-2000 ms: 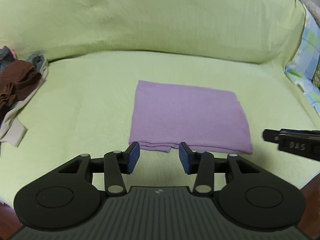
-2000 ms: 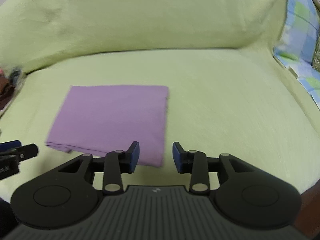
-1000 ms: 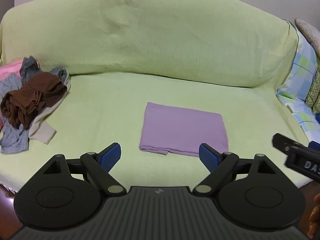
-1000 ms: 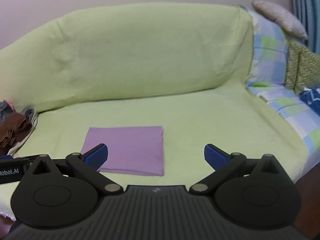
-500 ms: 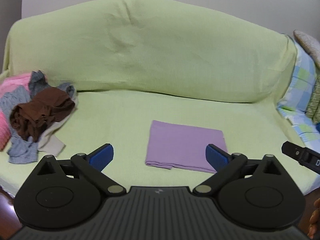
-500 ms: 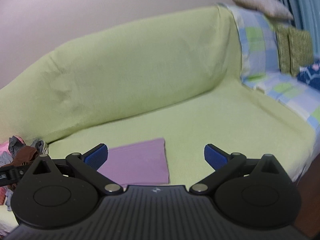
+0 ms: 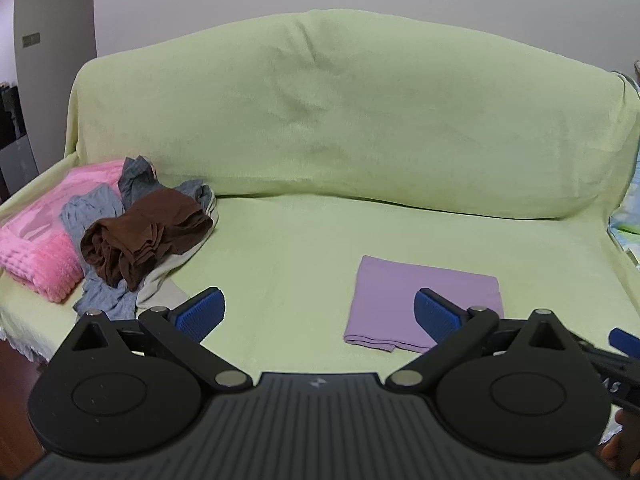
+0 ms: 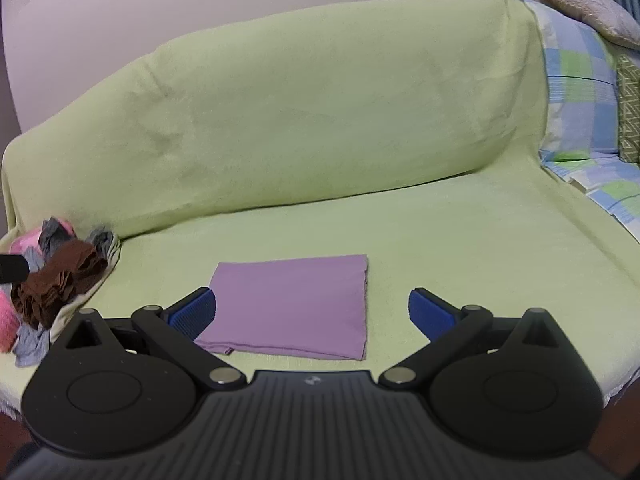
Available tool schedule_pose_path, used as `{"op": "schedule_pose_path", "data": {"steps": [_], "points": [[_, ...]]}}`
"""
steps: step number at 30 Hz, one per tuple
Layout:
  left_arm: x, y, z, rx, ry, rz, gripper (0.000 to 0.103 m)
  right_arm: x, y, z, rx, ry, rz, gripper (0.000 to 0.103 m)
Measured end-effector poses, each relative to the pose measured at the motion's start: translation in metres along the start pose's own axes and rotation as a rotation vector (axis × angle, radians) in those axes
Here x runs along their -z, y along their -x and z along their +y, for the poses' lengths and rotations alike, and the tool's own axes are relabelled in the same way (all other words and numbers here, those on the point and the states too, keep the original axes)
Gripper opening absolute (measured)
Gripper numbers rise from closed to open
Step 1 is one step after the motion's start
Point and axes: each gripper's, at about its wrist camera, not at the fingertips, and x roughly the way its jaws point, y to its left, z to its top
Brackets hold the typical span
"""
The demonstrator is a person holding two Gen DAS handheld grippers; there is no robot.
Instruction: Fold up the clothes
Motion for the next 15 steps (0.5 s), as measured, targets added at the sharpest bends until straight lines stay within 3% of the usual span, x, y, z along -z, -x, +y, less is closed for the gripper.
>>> {"op": "schedule_pose_path", "data": {"steps": [9, 15], "points": [[0.004, -0.008, -0.004, 0.024, 0.061, 0.041, 0.102, -0.007, 0.004, 0.001, 0.011, 0.042, 0.007, 0.102], [0.019, -0.024, -0.014, 0.089, -0.003, 0.08, 0.102, 0.007, 0.02, 0.003, 0.066, 0.013, -0.03, 0.102]]}}
